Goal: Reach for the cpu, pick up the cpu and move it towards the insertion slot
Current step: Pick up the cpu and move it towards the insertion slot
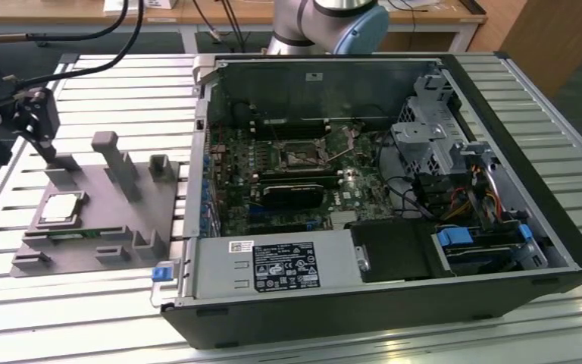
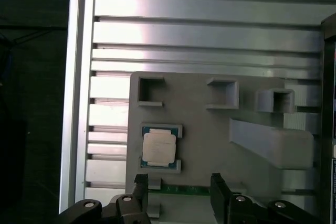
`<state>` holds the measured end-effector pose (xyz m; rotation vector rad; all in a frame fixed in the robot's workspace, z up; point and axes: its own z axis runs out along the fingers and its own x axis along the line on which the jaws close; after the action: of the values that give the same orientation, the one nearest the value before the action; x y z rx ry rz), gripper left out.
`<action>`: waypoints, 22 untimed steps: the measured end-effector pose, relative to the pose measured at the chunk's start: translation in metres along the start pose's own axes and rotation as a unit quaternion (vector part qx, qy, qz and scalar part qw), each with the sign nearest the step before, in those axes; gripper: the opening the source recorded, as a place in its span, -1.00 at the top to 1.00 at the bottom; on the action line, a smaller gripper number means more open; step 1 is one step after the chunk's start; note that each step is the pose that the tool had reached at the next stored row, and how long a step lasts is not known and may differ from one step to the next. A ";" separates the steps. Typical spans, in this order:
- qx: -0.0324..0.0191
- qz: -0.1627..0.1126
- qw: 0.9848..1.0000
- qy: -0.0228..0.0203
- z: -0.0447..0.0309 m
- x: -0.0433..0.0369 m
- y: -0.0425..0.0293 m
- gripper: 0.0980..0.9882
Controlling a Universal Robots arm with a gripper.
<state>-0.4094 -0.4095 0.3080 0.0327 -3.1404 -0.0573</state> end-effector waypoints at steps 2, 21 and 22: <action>0.000 0.000 1.000 0.000 0.0028 0.0001 -0.0006 -0.10; 0.000 0.000 1.000 0.000 0.0192 0.0005 -0.0030 -0.10; 0.000 0.000 1.000 0.000 0.0198 0.0005 -0.0031 -0.10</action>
<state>-0.4099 -0.4119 0.2880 0.0326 -3.1404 -0.0573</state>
